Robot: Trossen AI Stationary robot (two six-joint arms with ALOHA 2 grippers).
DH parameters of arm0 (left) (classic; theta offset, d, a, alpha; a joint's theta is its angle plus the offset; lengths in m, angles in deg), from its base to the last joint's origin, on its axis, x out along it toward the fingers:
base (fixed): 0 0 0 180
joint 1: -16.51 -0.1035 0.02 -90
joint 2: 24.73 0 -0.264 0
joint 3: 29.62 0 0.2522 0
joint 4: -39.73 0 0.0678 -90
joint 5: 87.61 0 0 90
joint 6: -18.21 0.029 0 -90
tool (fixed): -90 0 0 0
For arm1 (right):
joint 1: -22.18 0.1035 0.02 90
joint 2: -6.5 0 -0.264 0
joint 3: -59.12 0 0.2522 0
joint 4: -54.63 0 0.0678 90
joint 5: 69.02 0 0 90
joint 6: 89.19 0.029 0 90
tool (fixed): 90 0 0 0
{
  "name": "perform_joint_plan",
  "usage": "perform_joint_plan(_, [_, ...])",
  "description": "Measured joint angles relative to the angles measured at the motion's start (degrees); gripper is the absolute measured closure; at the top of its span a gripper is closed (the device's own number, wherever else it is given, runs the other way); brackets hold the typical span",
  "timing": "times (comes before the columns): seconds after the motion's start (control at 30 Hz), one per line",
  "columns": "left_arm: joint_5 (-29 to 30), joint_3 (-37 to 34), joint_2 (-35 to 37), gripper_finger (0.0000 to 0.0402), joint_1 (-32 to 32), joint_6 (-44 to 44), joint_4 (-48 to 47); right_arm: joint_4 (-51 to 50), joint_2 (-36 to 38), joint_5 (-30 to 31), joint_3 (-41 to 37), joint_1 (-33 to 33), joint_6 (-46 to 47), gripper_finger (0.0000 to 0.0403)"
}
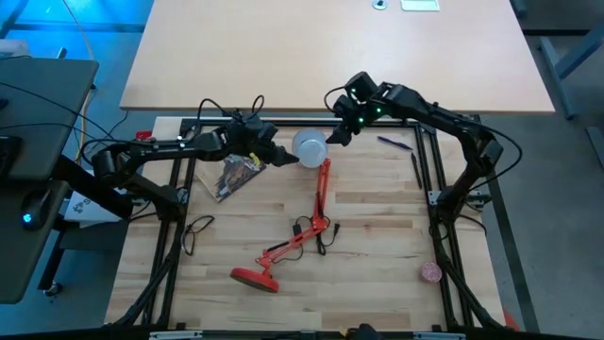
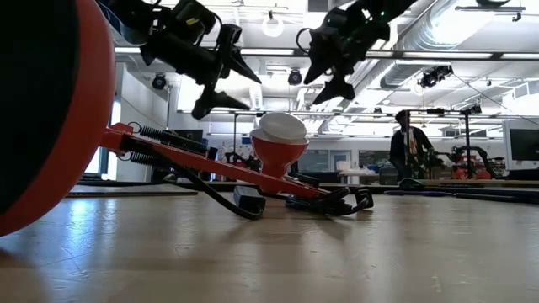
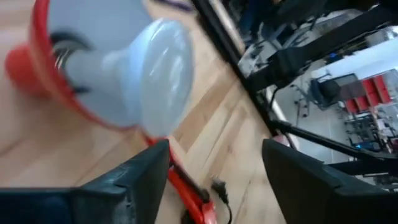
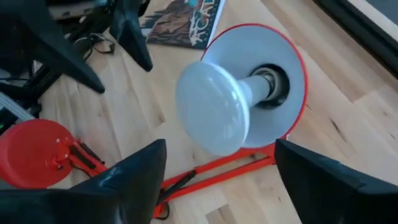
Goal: Screw lightbulb
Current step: Remove the lightbulb from the red lamp
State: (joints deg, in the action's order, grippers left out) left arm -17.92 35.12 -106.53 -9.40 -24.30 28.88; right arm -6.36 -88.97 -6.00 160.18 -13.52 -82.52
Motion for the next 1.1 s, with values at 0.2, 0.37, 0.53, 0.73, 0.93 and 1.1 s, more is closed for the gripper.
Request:
perform_joint_plan(0.2, [3.00,-0.04,-1.37,0.0134,0.60,-3.30,-0.95,1.17,-4.71,-5.95,-0.02,-1.59,-2.16,0.0099])
perform_joint_plan(0.37, [5.59,-0.04,-4.73,0.0133,0.62,-7.15,3.54,3.21,-7.55,-10.18,-0.06,-1.98,-2.66,0.0098])
perform_joint_plan(0.53, [5.60,-0.07,-8.20,0.0133,0.84,-11.51,9.34,3.50,-8.68,-9.70,-0.04,-0.73,-3.68,0.0098])
perform_joint_plan(0.73, [5.55,-0.05,-11.75,0.0133,1.50,-12.94,10.78,5.49,-11.12,-4.53,-0.04,1.11,-3.67,0.0098])
perform_joint_plan(0.93, [7.52,-0.05,-12.66,0.0136,2.43,-12.97,13.41,7.94,-11.88,-6.57,-0.04,2.88,-2.06,0.0103])
perform_joint_plan(1.1, [10.25,1.20,-12.70,0.0207,2.49,-13.09,12.36,9.41,-11.85,-5.05,-0.04,4.80,-0.84,0.0170])
